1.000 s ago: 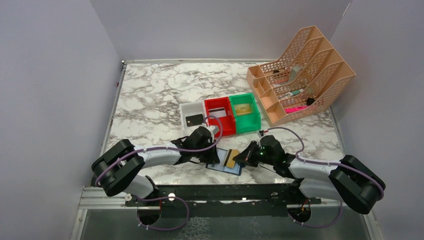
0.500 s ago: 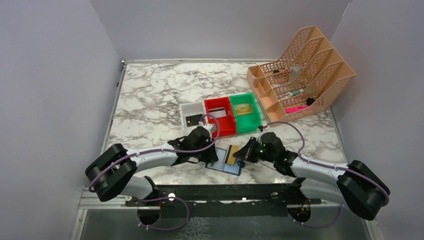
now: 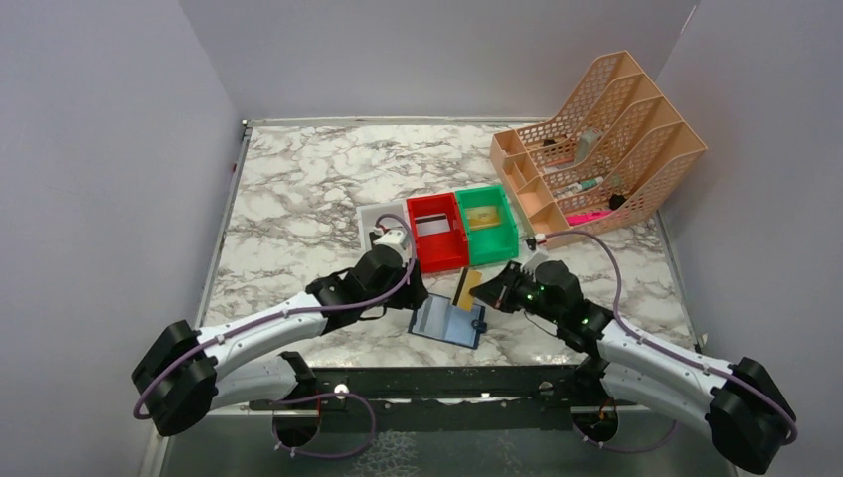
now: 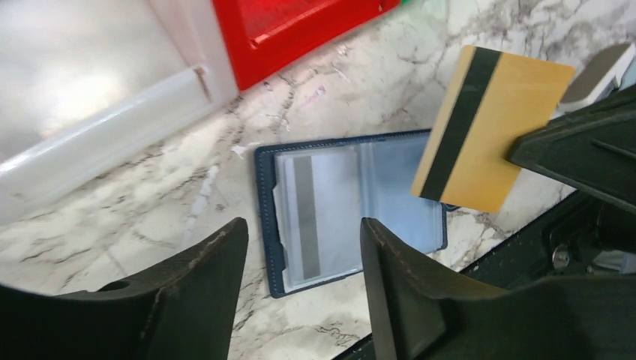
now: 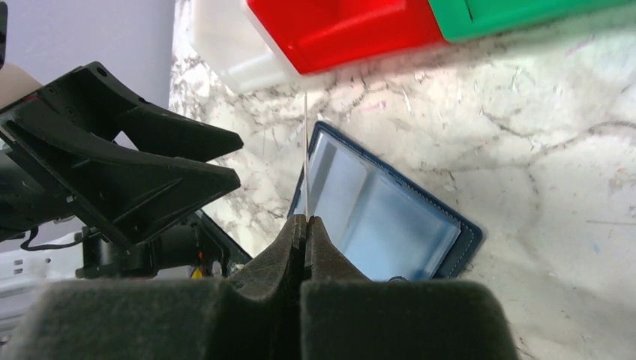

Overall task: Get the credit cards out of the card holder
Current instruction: Remove the credit card from the card holder.

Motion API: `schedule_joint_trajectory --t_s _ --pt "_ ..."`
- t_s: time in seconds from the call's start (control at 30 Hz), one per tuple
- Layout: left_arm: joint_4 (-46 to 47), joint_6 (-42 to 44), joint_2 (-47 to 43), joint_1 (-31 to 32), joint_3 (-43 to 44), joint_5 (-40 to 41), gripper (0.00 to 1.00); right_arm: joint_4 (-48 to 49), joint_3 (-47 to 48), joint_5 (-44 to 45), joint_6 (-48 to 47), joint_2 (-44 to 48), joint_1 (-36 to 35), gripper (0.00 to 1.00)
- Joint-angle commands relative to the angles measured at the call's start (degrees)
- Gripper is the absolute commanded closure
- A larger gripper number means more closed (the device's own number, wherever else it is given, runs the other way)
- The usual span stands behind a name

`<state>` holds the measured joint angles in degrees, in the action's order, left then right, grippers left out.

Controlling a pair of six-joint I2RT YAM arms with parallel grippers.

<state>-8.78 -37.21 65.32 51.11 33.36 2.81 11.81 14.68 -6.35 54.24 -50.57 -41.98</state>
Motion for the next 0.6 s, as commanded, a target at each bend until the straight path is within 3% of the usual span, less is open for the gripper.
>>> schedule_joint_trajectory --t_s 0.0,0.07,0.3,0.43,0.57 --pt "-6.3 2.0 -6.3 0.2 2.4 11.4 0.36 -4.9 3.5 5.5 -5.6 4.4 0.1 0.99" --pt "-8.9 3.3 -8.8 0.1 3.3 14.4 0.32 -5.6 4.1 6.1 -7.7 6.2 0.1 0.99" --pt "-19.3 6.9 -16.5 -0.6 7.1 27.6 0.02 -8.7 6.5 12.4 -14.8 8.8 0.1 0.99" --pt "-23.3 11.0 -17.3 -3.7 9.7 30.2 0.01 -10.6 10.2 19.6 -24.2 7.5 0.1 0.99" --pt "-23.3 16.7 -15.9 -13.1 9.7 22.7 0.01 -10.3 14.4 28.6 -34.4 3.5 0.1 0.99"
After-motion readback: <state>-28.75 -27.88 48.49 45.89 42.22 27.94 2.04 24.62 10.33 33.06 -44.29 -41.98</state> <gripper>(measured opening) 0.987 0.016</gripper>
